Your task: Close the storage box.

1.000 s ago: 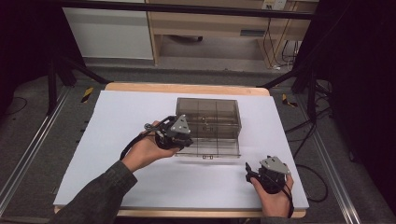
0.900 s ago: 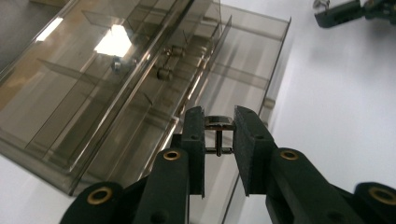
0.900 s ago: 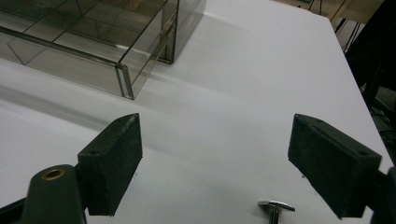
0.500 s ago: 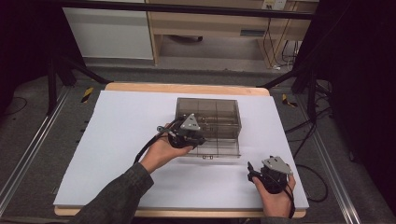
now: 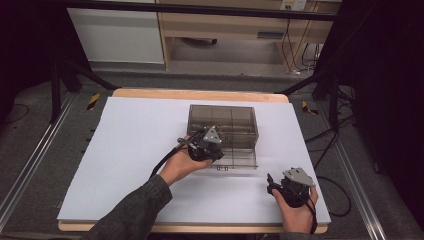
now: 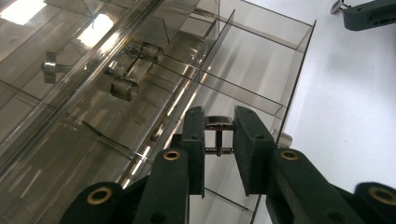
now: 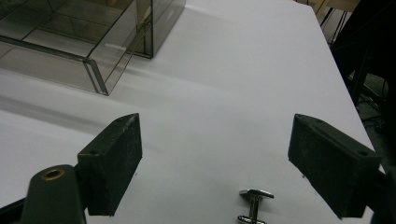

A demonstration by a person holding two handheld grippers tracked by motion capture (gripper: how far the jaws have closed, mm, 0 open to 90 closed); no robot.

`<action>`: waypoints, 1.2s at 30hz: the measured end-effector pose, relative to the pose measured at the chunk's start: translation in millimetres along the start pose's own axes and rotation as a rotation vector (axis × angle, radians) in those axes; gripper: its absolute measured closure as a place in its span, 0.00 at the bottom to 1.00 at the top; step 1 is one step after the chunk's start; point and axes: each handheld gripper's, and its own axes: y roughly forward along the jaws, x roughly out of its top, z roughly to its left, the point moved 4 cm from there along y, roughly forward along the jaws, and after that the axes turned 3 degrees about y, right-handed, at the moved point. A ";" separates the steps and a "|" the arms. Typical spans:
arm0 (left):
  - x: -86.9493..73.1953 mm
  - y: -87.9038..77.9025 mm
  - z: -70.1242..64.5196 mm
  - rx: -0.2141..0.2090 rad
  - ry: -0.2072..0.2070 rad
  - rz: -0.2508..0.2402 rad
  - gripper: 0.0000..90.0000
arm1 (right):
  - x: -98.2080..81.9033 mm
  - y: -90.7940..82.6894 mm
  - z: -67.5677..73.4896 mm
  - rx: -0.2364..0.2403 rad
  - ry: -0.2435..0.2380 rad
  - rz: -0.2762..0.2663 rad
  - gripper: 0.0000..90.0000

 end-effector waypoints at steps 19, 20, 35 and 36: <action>2.9 -35.8 -8.4 0.091 0.027 -0.073 0.56 | 0.4 -6.4 -7.5 -0.013 0.038 0.006 0.30; 0.5 -41.6 -10.2 0.104 0.041 -0.069 0.54 | 0.7 -7.4 -9.1 -0.016 0.035 0.009 0.34; -113.7 -130.0 -23.7 0.256 -0.003 -0.063 0.20 | 19.7 -7.6 -40.5 0.032 0.137 0.314 0.66; -124.2 -132.3 -24.3 0.268 -0.014 -0.066 0.19 | 19.6 -7.3 -39.7 0.044 0.139 0.323 0.66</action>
